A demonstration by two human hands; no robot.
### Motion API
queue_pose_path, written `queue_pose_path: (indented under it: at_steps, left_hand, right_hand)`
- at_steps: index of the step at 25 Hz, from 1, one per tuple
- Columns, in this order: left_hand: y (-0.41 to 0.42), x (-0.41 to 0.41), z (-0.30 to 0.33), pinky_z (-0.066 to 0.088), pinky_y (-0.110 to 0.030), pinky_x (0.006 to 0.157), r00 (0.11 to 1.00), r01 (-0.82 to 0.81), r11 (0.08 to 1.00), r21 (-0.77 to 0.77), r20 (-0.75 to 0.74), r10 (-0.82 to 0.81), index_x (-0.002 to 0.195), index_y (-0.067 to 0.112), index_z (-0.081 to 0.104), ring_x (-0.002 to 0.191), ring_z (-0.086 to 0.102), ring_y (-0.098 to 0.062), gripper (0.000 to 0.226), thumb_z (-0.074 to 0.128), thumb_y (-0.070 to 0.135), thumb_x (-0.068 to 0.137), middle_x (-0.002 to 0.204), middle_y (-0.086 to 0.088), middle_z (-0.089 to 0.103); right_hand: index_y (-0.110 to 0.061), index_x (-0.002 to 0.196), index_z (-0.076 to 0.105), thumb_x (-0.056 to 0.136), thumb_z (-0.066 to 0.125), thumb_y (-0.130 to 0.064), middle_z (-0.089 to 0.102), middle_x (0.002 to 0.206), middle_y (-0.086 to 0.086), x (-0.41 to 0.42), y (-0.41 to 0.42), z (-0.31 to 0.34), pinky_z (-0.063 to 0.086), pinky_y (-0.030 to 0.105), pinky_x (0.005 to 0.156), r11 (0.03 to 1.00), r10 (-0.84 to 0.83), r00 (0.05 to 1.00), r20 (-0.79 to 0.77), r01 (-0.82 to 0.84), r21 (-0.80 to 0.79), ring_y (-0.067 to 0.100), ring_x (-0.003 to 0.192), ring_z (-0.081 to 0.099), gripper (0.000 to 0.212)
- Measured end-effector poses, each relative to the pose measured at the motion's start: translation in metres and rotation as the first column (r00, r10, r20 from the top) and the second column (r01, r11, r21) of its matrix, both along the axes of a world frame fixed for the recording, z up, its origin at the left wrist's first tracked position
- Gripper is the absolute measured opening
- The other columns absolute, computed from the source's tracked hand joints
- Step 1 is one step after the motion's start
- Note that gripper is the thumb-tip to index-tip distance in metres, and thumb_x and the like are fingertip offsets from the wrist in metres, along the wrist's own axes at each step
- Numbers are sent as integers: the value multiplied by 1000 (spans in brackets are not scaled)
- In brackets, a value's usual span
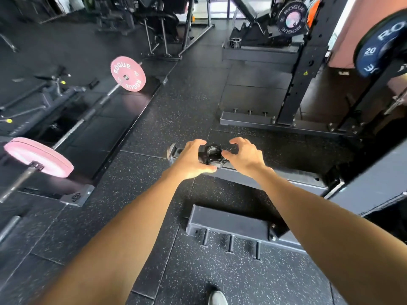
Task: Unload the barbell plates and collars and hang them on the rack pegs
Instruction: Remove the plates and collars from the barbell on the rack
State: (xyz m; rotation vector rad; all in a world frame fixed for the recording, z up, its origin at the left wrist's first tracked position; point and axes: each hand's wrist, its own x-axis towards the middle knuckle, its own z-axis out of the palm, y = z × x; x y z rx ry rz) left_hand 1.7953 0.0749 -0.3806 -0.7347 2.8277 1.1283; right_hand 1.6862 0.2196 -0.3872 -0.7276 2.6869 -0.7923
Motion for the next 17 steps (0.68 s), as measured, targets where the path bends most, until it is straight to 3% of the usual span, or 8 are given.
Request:
queue_pose_path:
  at_steps: [5, 10, 14, 17]
  left_hand:
    - [50, 98, 54, 42, -37, 103, 991, -39, 999, -32, -129, 34, 140, 32, 37, 130, 42, -19, 84, 82, 39, 69, 143, 2, 37]
    - [109, 186, 125, 38, -26, 90, 970, -36, 998, -49, -241, 23, 141, 28, 37, 124, 47, -18, 82, 81, 40, 73, 146, 1, 34]
    - [166, 214, 190, 33, -27, 95, 947, -4, 997, -72, -321, -20, 140, 28, 39, 131, 41, -17, 80, 80, 44, 73, 147, 2, 36]
    - [211, 216, 223, 34, -28, 92, 932, 47, 997, -67, -356, -68, 139, 29, 39, 123, 45, -13, 80, 79, 47, 72, 146, 2, 36]
  right_hand:
    - [-26, 139, 43, 85, 59, -42, 47, 143, 0, 90, 54, 63, 31, 44, 105, 997, 78, 991, -109, -79, -5, 24, 130, 45, 58]
    - [-28, 141, 39, 83, 62, -45, 46, 143, 1, 177, 124, 134, 31, 44, 107, 993, 106, 973, -203, -115, -33, 25, 131, 43, 65]
    - [-28, 143, 36, 84, 62, -45, 44, 145, 2, 217, 189, 193, 30, 46, 107, 996, 67, 960, -271, -83, -46, 26, 132, 43, 67]
    - [-28, 144, 34, 85, 61, -45, 42, 147, 3, 230, 239, 225, 29, 48, 108, 997, 20, 956, -294, -40, -62, 27, 133, 42, 67]
